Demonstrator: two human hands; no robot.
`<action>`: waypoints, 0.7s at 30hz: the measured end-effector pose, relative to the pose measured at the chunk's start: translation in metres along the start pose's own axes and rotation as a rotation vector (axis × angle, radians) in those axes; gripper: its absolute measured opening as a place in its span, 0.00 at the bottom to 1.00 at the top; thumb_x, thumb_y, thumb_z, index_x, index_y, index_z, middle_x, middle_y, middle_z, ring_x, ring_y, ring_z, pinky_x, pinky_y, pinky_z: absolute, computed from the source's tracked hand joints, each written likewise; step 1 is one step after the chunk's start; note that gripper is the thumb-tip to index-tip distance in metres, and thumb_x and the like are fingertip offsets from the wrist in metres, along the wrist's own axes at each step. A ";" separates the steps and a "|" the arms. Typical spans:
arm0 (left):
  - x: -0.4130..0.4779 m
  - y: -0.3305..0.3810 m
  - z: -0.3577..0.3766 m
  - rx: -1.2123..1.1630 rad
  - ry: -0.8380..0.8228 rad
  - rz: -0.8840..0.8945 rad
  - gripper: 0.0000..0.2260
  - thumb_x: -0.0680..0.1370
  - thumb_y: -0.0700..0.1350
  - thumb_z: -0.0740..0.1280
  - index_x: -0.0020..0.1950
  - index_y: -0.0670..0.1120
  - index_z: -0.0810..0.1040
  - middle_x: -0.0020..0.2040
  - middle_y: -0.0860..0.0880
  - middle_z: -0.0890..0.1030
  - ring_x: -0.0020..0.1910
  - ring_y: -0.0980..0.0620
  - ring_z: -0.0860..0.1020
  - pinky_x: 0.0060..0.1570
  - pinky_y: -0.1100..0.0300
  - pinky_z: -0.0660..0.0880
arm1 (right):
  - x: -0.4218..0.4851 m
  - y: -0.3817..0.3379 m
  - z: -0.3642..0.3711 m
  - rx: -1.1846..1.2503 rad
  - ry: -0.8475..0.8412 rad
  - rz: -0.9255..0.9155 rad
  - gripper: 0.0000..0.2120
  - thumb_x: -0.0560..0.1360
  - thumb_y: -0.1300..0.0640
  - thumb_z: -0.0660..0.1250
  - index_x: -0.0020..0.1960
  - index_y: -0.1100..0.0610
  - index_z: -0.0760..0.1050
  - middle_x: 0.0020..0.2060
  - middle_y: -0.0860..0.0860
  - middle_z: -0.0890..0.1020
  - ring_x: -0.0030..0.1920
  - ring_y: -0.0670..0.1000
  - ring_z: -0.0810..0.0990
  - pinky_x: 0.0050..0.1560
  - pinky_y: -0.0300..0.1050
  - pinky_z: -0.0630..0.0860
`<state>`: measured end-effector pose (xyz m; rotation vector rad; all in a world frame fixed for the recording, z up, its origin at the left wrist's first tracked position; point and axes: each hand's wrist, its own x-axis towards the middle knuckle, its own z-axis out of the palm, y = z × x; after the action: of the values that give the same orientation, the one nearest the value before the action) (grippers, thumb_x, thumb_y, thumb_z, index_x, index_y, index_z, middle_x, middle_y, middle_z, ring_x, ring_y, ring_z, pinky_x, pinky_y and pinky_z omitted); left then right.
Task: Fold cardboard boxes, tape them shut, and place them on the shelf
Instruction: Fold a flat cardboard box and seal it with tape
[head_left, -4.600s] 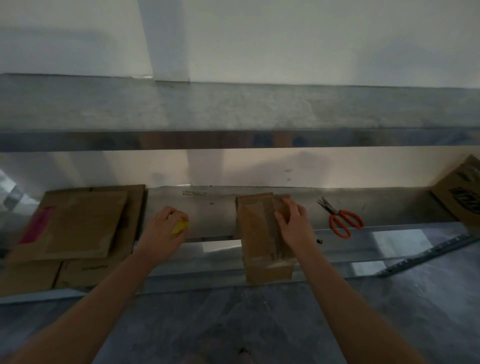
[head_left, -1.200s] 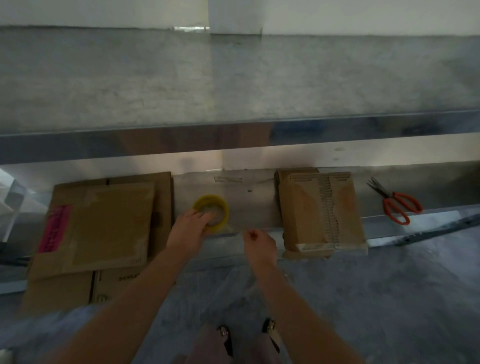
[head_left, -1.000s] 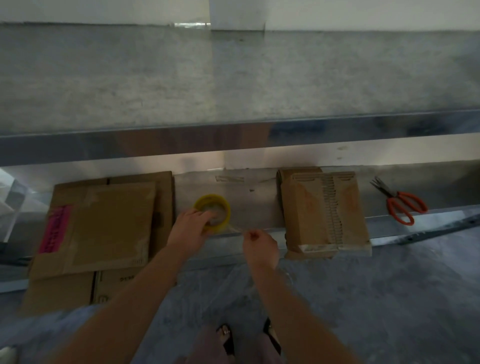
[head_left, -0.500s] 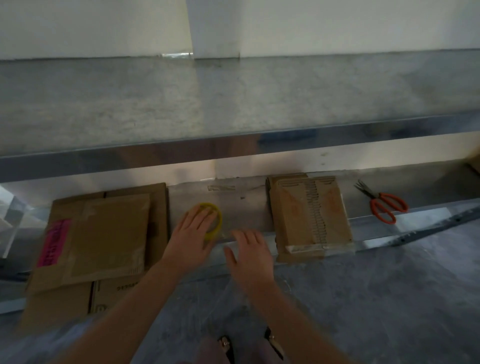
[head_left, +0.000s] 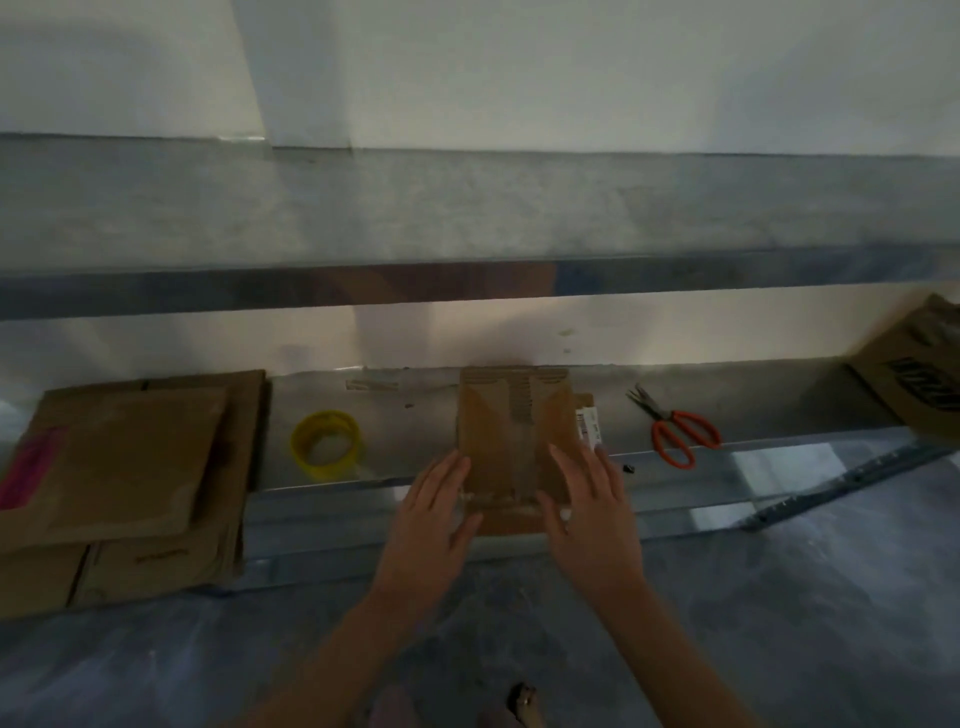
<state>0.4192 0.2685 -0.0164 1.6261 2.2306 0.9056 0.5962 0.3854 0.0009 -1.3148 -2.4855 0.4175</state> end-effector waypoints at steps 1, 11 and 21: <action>-0.005 0.009 0.006 -0.059 0.065 -0.074 0.25 0.80 0.56 0.58 0.75 0.48 0.63 0.74 0.51 0.65 0.72 0.56 0.60 0.71 0.58 0.58 | -0.003 0.015 -0.001 0.090 -0.010 0.052 0.27 0.79 0.44 0.62 0.76 0.48 0.63 0.75 0.53 0.64 0.76 0.57 0.60 0.72 0.57 0.65; 0.005 0.030 0.031 -0.475 0.062 -0.521 0.30 0.76 0.46 0.70 0.73 0.58 0.60 0.66 0.57 0.70 0.64 0.60 0.69 0.63 0.62 0.68 | 0.013 0.065 0.002 0.676 -0.325 0.095 0.36 0.76 0.53 0.71 0.75 0.39 0.54 0.70 0.41 0.66 0.71 0.46 0.68 0.63 0.30 0.69; 0.054 0.021 0.007 -0.733 0.249 -0.668 0.09 0.80 0.44 0.63 0.60 0.48 0.78 0.51 0.48 0.82 0.50 0.51 0.81 0.54 0.54 0.79 | 0.055 0.061 -0.003 0.917 -0.326 0.243 0.31 0.73 0.27 0.58 0.72 0.39 0.67 0.70 0.42 0.71 0.69 0.44 0.70 0.69 0.50 0.72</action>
<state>0.4202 0.3245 -0.0007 0.4303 1.9803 1.4979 0.6138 0.4644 -0.0135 -1.1691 -1.8774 1.6847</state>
